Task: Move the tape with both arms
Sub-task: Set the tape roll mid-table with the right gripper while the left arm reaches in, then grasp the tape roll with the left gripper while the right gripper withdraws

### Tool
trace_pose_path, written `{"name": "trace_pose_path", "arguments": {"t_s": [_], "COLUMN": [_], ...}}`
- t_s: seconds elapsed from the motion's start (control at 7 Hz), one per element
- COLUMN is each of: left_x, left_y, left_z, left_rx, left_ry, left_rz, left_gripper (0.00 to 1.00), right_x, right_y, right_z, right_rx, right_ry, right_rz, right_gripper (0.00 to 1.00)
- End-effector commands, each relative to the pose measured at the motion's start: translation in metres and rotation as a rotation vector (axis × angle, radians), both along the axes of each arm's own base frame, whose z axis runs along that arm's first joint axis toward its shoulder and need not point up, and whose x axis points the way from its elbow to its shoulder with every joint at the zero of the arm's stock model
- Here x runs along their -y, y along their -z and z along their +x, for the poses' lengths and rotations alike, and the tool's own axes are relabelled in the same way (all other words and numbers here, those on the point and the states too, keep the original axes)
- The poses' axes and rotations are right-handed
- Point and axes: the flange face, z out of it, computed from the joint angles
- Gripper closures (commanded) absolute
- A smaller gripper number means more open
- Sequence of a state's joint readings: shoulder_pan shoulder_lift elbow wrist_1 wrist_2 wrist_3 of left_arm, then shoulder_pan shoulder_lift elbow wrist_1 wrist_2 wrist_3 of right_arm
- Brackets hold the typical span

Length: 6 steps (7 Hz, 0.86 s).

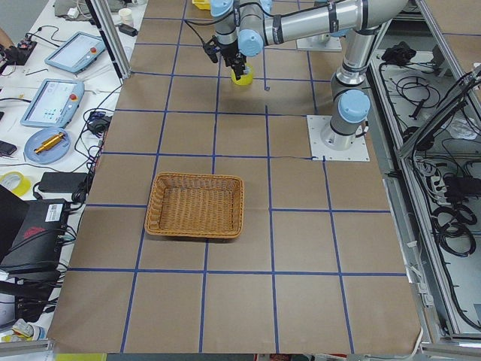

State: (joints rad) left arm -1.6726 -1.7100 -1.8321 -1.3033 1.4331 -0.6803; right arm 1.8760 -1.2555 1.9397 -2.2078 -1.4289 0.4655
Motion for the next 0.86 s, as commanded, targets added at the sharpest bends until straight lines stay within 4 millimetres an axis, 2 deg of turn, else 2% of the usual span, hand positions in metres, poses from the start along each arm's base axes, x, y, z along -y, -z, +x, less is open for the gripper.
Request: {"name": "trace_pose_path", "arguments": {"t_s": [0.0, 0.14, 0.29, 0.43, 0.57, 0.71], "left_x": [-0.018, -0.031, -0.037, -0.043, -0.047, -0.049], "left_y": [0.048, 0.083, 0.110, 0.131, 0.140, 0.144], "left_z": [-0.059, -0.080, -0.089, -0.103, -0.111, -0.114], "left_rx": [-0.041, -0.036, -0.040, -0.121, -0.130, -0.123], "left_ry": [-0.032, -0.054, -0.068, -0.070, -0.062, -0.043], "left_rz": [-0.001, -0.008, -0.002, 0.074, 0.096, 0.098], "left_gripper": [0.00, 0.00, 0.00, 0.00, 0.00, 0.57], "right_x": [0.037, 0.058, 0.071, 0.072, 0.061, 0.053], "right_y": [-0.070, -0.103, -0.132, -0.155, -0.187, -0.218], "right_z": [-0.015, -0.039, -0.082, -0.113, -0.126, -0.132], "right_rx": [-0.106, -0.128, -0.114, -0.107, -0.118, -0.118], "right_ry": [-0.021, -0.038, -0.035, -0.084, -0.108, -0.151], "right_rz": [-0.142, -0.157, -0.129, -0.123, -0.137, -0.115], "right_gripper": [0.00, 0.00, 0.00, 0.00, 0.00, 0.00]}}
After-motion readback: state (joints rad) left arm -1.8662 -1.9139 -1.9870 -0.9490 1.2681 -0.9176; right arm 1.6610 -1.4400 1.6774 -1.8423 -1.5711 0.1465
